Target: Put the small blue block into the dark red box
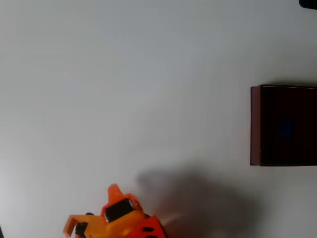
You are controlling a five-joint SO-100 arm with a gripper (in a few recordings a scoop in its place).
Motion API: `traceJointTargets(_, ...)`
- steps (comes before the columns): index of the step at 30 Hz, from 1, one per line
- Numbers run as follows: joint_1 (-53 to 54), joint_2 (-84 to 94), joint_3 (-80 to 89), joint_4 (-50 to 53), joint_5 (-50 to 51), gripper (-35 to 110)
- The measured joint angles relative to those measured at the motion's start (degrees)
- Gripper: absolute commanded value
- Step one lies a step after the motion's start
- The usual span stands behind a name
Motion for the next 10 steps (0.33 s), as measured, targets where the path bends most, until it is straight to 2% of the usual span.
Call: traceJointTargets(10, -1.76, -0.09, 1.32, 0.62, -1.58, 0)
